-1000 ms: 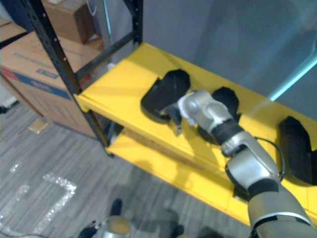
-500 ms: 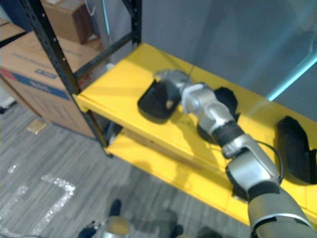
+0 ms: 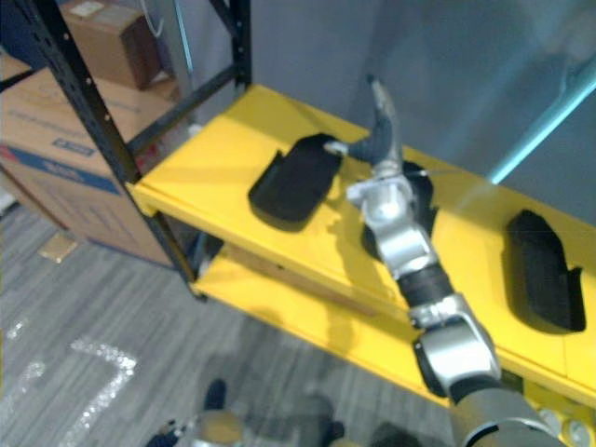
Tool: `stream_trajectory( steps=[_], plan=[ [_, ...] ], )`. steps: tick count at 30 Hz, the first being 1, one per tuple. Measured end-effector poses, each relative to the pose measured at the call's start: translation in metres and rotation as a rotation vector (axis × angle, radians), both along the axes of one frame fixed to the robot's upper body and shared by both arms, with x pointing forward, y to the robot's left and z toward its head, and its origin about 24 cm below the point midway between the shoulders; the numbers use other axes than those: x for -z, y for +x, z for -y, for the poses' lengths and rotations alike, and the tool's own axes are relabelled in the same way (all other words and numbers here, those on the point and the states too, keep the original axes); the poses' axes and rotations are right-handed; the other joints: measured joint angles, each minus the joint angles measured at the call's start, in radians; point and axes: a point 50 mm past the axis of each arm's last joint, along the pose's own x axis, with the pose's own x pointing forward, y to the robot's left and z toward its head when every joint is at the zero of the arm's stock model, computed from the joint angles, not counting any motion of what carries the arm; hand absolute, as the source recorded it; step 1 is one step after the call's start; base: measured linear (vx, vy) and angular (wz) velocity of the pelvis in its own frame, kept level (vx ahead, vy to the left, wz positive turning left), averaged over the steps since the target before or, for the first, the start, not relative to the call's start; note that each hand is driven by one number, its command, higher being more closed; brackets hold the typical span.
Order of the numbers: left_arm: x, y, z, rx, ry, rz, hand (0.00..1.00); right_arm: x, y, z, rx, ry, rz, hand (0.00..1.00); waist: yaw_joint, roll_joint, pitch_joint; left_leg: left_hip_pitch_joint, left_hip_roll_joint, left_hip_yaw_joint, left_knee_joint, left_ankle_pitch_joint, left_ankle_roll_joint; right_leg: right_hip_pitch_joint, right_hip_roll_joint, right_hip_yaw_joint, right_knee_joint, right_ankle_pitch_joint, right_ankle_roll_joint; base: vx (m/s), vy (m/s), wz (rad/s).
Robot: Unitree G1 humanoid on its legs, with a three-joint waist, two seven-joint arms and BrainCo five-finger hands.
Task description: Walk over and take plastic housings, then place them on the shelf
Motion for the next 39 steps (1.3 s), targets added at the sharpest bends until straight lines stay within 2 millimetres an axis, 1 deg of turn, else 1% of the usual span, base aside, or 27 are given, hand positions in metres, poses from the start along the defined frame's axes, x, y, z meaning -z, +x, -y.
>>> stream_trajectory(
  steps=[1, 3, 5, 7, 10, 13, 15, 19, 21, 24, 27, 30, 34, 39],
  plan=[
    [0.0, -0.001, 0.001, -0.001, -0.004, -0.001, 0.0, 0.006, 0.002, -0.003, -0.028, 0.033, -0.042, 0.0, -0.001, 0.009, 0.0, 0.007, 0.0, 0.003, 0.0, 0.0, 0.0, 0.003, -0.001, 0.002, 0.0, 0.0, 0.0, -0.01, 0.001, -0.12],
    [0.001, -0.001, 0.004, -0.003, -0.01, 0.0, 0.0, 0.011, 0.003, -0.003, -0.039, 0.052, -0.069, 0.0, -0.002, 0.019, -0.004, 0.01, 0.0, 0.001, 0.0, 0.0, 0.0, 0.012, -0.001, 0.0, -0.002, 0.0, 0.0, -0.02, -0.001, 0.02],
    [0.002, -0.003, 0.005, -0.011, -0.016, -0.005, 0.0, 0.01, 0.006, -0.004, -0.052, 0.055, -0.079, 0.0, -0.001, 0.026, -0.007, 0.012, 0.0, -0.001, 0.0, 0.0, 0.0, 0.015, 0.0, -0.002, -0.002, 0.0, 0.0, -0.03, -0.001, 0.06],
    [0.003, -0.006, 0.007, -0.018, -0.021, -0.012, 0.0, 0.003, 0.008, -0.012, -0.085, 0.063, -0.073, 0.0, 0.0, 0.033, -0.01, 0.011, 0.0, -0.003, 0.0, 0.0, 0.0, 0.016, 0.0, -0.003, -0.002, 0.0, -0.001, 0.0, 0.0, 0.0],
    [0.003, -0.007, 0.008, -0.024, -0.024, -0.015, 0.0, -0.006, 0.012, -0.019, -0.099, 0.076, -0.064, 0.0, 0.005, 0.036, -0.009, 0.009, 0.0, -0.008, 0.0, 0.0, 0.0, 0.018, 0.0, -0.007, -0.002, 0.0, -0.001, -0.02, 0.001, 0.05],
    [0.003, -0.007, 0.008, -0.024, -0.025, -0.016, 0.0, -0.009, 0.014, -0.027, -0.108, 0.083, -0.066, 0.0, 0.007, 0.038, -0.008, 0.007, 0.0, -0.023, 0.0, 0.001, -0.002, 0.026, 0.0, -0.02, -0.003, 0.0, -0.002, 0.0, -0.003, 0.1],
    [0.003, -0.007, 0.009, -0.024, -0.027, -0.016, 0.0, -0.008, 0.016, -0.026, -0.102, 0.081, -0.078, 0.0, 0.009, 0.04, -0.007, 0.007, -0.001, -0.029, 0.0, 0.002, -0.003, 0.034, 0.001, -0.029, -0.004, -0.001, -0.003, 0.0, -0.003, 0.14],
    [0.003, -0.005, 0.011, -0.023, -0.033, -0.012, 0.0, -0.003, 0.019, -0.025, -0.075, 0.072, -0.117, 0.0, 0.028, 0.047, -0.002, 0.005, -0.001, -0.03, 0.0, 0.002, -0.003, 0.034, 0.001, -0.03, -0.005, -0.002, -0.003, 0.0, 0.0, 0.02],
    [0.004, -0.005, 0.012, -0.024, -0.037, -0.011, 0.0, 0.001, 0.021, -0.023, -0.051, 0.064, -0.152, 0.0, 0.03, 0.053, 0.001, 0.003, -0.001, -0.032, 0.0, 0.003, -0.003, 0.034, 0.001, -0.032, -0.005, -0.002, -0.003, 0.0, 0.001, 0.02],
    [0.004, -0.003, 0.014, -0.03, -0.048, -0.008, 0.0, -0.001, 0.024, -0.018, 0.02, 0.04, -0.15, 0.0, 0.027, 0.064, 0.01, -0.012, -0.002, -0.046, 0.0, 0.007, -0.002, 0.029, 0.001, -0.042, -0.004, -0.002, -0.003, 0.0, -0.001, 0.1],
    [0.003, 0.001, 0.016, -0.028, -0.059, 0.002, 0.0, -0.009, 0.025, -0.006, 0.112, 0.05, -0.107, 0.0, 0.03, 0.073, 0.033, -0.029, -0.002, -0.06, 0.0, 0.014, -0.002, 0.017, 0.002, -0.058, 0.002, -0.002, -0.003, -0.02, 0.002, 0.14],
    [0.002, 0.008, 0.018, -0.021, -0.066, 0.018, 0.0, -0.031, 0.027, -0.007, 0.149, 0.028, -0.036, 0.0, 0.029, 0.084, 0.081, -0.032, -0.002, -0.059, 0.0, 0.016, -0.001, 0.012, 0.0, -0.057, 0.006, -0.002, -0.003, -0.01, 0.004, -0.01],
    [0.001, 0.012, 0.018, -0.006, -0.065, 0.029, 0.0, -0.049, 0.028, -0.004, 0.185, 0.021, 0.011, 0.0, 0.029, 0.083, 0.103, -0.063, -0.003, -0.059, 0.001, 0.022, 0.001, -0.023, -0.002, -0.056, 0.019, -0.001, -0.003, 0.0, 0.0, 0.0],
    [0.001, 0.014, 0.019, -0.012, -0.073, 0.038, 0.0, -0.049, 0.029, 0.002, 0.189, 0.004, -0.013, 0.0, 0.028, 0.084, 0.121, -0.062, -0.006, -0.059, 0.001, 0.023, 0.003, -0.022, -0.004, -0.055, 0.02, -0.002, -0.004, 0.01, 0.001, 0.01]
  ],
)
